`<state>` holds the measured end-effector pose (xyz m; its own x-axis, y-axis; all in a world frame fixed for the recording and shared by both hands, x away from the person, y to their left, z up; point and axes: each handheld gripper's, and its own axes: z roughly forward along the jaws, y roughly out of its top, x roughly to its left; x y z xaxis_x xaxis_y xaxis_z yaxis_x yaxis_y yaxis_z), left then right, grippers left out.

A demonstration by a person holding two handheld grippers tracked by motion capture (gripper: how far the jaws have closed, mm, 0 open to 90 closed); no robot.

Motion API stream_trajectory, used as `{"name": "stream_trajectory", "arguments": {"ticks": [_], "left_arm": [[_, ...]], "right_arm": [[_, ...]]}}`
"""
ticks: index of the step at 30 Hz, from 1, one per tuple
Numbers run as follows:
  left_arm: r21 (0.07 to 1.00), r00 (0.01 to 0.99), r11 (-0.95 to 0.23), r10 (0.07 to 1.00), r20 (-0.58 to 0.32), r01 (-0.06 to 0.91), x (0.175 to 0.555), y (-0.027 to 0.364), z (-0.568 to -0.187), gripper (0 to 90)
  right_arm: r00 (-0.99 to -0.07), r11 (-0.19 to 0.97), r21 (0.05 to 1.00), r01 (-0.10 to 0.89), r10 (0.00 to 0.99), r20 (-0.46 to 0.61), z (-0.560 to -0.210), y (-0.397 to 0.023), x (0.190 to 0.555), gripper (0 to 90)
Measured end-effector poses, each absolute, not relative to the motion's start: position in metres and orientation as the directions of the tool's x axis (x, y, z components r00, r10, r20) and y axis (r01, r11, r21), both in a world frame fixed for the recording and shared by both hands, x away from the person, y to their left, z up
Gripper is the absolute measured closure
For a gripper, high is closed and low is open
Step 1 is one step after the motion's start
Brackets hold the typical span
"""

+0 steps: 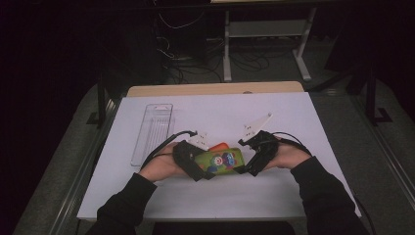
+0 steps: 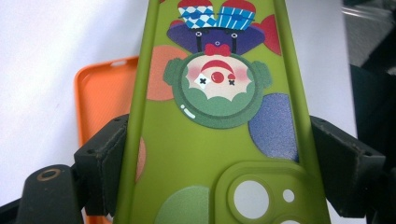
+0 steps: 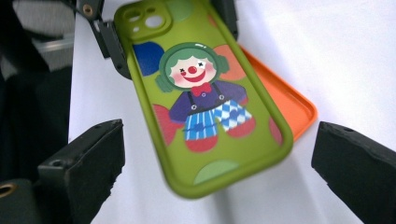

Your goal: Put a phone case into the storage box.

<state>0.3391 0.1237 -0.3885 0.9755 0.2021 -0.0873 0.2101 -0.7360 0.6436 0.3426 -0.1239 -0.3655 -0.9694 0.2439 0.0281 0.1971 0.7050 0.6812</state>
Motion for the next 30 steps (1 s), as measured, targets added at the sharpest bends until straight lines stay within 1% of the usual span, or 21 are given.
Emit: {"name": "stream_trajectory", "arguments": {"ticks": [4, 6, 9, 10, 11, 12, 15, 16, 17, 19, 21, 23, 25, 26, 29, 30], "left_arm": [[0.646, 0.954, -0.713, 0.286, -0.086, 0.272, 0.339, 0.123, -0.392, 15.9], [0.641, 0.945, -0.711, 0.319, -0.074, 0.29, 0.34, 0.122, -0.393, 15.9], [0.625, 0.933, -0.715, 0.355, -0.062, 0.314, 0.341, 0.121, -0.393, 15.9], [0.62, 0.929, -0.717, 0.367, -0.054, 0.319, 0.341, 0.121, -0.393, 15.9], [0.621, 0.922, -0.711, 0.383, -0.054, 0.331, 0.341, 0.12, -0.393, 15.9], [0.628, 0.913, -0.695, 0.404, -0.064, 0.351, 0.34, 0.119, -0.394, 15.9], [0.637, 0.903, -0.679, 0.426, -0.064, 0.365, 0.341, 0.122, -0.394, 15.9], [0.646, 0.894, -0.66, 0.441, -0.08, 0.384, 0.34, 0.121, -0.395, 15.9], [0.649, 0.889, -0.651, 0.448, -0.089, 0.393, 0.339, 0.122, -0.395, 15.9], [0.639, 0.897, -0.671, 0.436, -0.069, 0.376, 0.34, 0.123, -0.394, 15.8], [0.646, 0.889, -0.656, 0.451, -0.079, 0.39, 0.339, 0.122, -0.394, 15.8], [0.634, 0.895, -0.675, 0.442, -0.063, 0.378, 0.341, 0.124, -0.393, 15.8], [0.642, 0.883, -0.653, 0.462, -0.082, 0.402, 0.34, 0.124, -0.394, 15.8], [0.636, 0.888, -0.665, 0.454, -0.071, 0.391, 0.342, 0.125, -0.393, 15.8], [0.633, 0.881, -0.661, 0.466, -0.076, 0.404, 0.342, 0.126, -0.394, 15.8], [0.648, 0.868, -0.632, 0.488, -0.095, 0.425, 0.341, 0.124, -0.395, 15.8]], "right_arm": [[-0.948, 0.659, 0.706, 0.261, 0.314, 0.058, -0.368, -0.134, 0.344, 1.6], [-0.927, 0.635, 0.709, 0.307, 0.368, 0.072, -0.368, -0.137, 0.342, 1.5], [-0.902, 0.593, 0.727, 0.346, 0.423, 0.084, -0.372, -0.144, 0.343, 1.5], [-0.892, 0.57, 0.735, 0.367, 0.44, 0.104, -0.373, -0.146, 0.342, 1.5], [-0.879, 0.548, 0.738, 0.393, 0.46, 0.126, -0.374, -0.147, 0.341, 1.3], [-0.871, 0.538, 0.742, 0.401, 0.475, 0.126, -0.376, -0.149, 0.341, 0.9], [-0.836, 0.487, 0.753, 0.443, 0.528, 0.15, -0.382, -0.152, 0.34, 0.9], [-0.82, 0.458, 0.762, 0.458, 0.549, 0.163, -0.385, -0.152, 0.339, 1.0], [-0.813, 0.447, 0.764, 0.466, 0.556, 0.171, -0.386, -0.153, 0.338, 1.0], [-0.797, 0.423, 0.769, 0.48, 0.576, 0.181, -0.39, -0.154, 0.335, 0.9], [-0.781, 0.395, 0.78, 0.486, 0.597, 0.183, -0.394, -0.155, 0.331, 0.5], [-0.763, 0.372, 0.787, 0.493, 0.619, 0.186, -0.398, -0.156, 0.327, 0.5], [-0.739, 0.352, 0.797, 0.491, 0.653, 0.167, -0.403, -0.156, 0.32, 0.5], [-0.731, 0.346, 0.798, 0.492, 0.663, 0.163, -0.404, -0.156, 0.318, 0.5], [-0.705, 0.325, 0.813, 0.484, 0.694, 0.142, -0.408, -0.155, 0.311, 0.5], [-0.704, 0.324, 0.812, 0.485, 0.696, 0.142, -0.409, -0.156, 0.311, 0.5]]}}
